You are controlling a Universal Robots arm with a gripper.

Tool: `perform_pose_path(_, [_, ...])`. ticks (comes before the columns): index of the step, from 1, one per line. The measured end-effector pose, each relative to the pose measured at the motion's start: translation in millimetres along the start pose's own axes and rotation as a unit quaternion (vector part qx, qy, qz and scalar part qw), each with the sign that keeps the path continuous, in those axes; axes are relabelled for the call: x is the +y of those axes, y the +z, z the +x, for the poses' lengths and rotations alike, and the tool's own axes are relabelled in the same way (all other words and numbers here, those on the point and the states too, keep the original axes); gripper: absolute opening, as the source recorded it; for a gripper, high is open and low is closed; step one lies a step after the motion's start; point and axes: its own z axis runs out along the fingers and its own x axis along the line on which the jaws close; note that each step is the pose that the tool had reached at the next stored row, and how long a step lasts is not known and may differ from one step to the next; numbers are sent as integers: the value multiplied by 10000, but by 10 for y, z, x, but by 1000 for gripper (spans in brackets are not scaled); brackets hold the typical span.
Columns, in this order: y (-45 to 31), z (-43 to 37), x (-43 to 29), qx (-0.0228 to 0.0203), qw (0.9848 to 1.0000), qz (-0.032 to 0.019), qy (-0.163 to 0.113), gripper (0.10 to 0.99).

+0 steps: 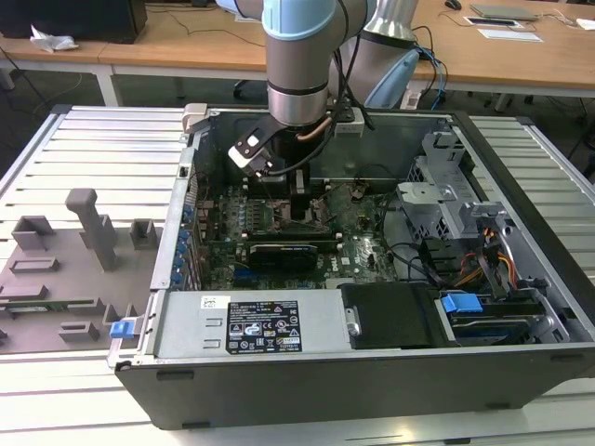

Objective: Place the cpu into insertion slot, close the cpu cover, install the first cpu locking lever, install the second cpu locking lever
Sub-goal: 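Place the cpu into insertion slot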

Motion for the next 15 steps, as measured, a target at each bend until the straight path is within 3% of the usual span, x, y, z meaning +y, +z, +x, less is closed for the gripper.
perform_pose_path(1, [0, 0, 0, 0, 10000, 0, 0, 408])
perform_pose_path(2, [0, 0, 0, 0, 10000, 0, 0, 408])
perform_pose_path(7, [0, 0, 0, -1, 10000, 0, 0, 110])
perform_pose_path(12, [-5, 0, 17, -1, 10000, 1, 1, 106])
perform_pose_path(15, [-57, 0, 21, -1, 10000, 0, 0, 106])
